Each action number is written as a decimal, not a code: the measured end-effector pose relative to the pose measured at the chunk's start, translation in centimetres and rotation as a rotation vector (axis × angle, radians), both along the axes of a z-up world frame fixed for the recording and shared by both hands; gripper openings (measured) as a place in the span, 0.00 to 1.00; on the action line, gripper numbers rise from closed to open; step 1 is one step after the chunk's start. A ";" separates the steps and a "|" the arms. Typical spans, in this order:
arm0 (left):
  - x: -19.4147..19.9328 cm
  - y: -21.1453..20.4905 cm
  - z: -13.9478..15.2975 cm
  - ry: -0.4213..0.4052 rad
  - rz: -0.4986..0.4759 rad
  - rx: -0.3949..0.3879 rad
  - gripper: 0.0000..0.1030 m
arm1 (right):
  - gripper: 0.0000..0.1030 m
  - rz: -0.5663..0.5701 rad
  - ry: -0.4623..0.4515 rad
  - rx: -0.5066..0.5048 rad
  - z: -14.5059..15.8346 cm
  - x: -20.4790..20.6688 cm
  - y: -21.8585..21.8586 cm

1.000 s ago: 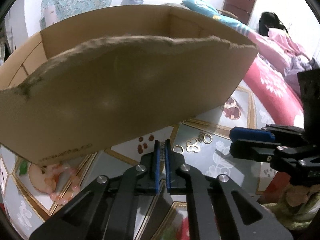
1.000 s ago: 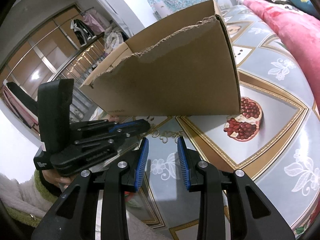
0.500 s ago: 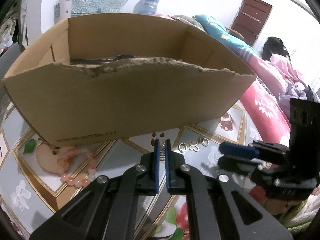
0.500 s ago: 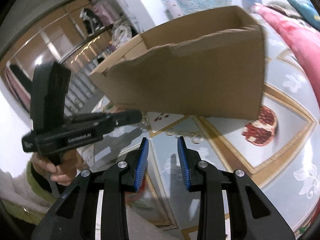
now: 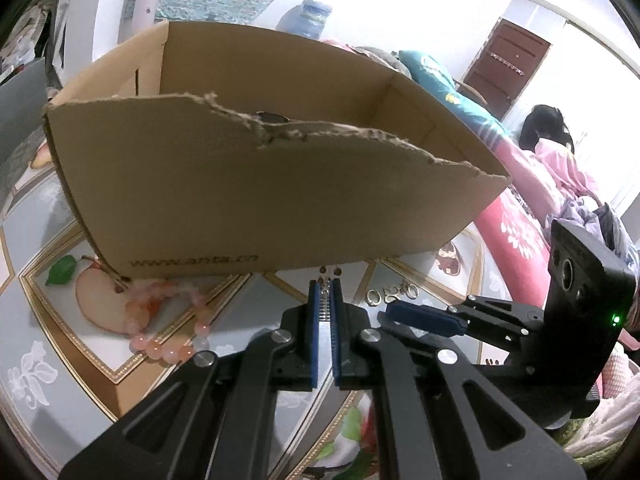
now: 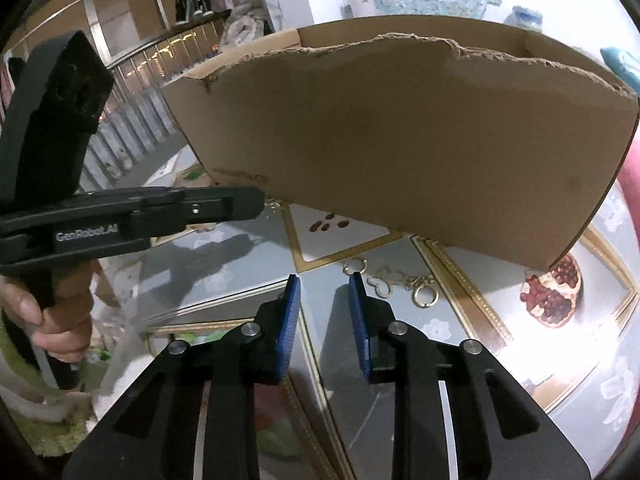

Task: Organize jewelry
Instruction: 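Grasp a small silver charm beside the box with the left gripper, then lift the silver charm over the box and open the left gripper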

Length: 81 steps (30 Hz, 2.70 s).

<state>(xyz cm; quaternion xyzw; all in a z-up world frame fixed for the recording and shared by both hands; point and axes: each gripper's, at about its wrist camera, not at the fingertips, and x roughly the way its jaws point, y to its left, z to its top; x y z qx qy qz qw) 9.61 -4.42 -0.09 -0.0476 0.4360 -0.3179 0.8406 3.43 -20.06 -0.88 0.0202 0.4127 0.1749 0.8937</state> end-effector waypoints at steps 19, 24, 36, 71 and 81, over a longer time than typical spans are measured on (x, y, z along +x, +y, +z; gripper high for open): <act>0.4 1.0 0.1 0.000 0.001 -0.037 0.04 | 0.19 -0.034 -0.060 -0.162 0.3 1.0 1.2; 0.5 1.0 0.1 0.001 -0.001 -0.034 0.04 | 0.11 -0.034 -0.063 -0.172 0.3 1.2 1.4; 0.6 1.0 0.1 0.000 -0.001 -0.031 0.04 | 0.09 -0.031 -0.059 -0.152 -0.1 1.6 2.1; 1.0 0.3 10.6 -0.159 -0.085 -0.172 0.04 | 0.08 -0.024 -0.203 0.181 10.8 3.7 -3.5; 9.2 -3.5 8.0 0.008 -0.039 -0.029 0.04 | 0.09 -0.002 0.026 0.171 9.2 13.3 -3.6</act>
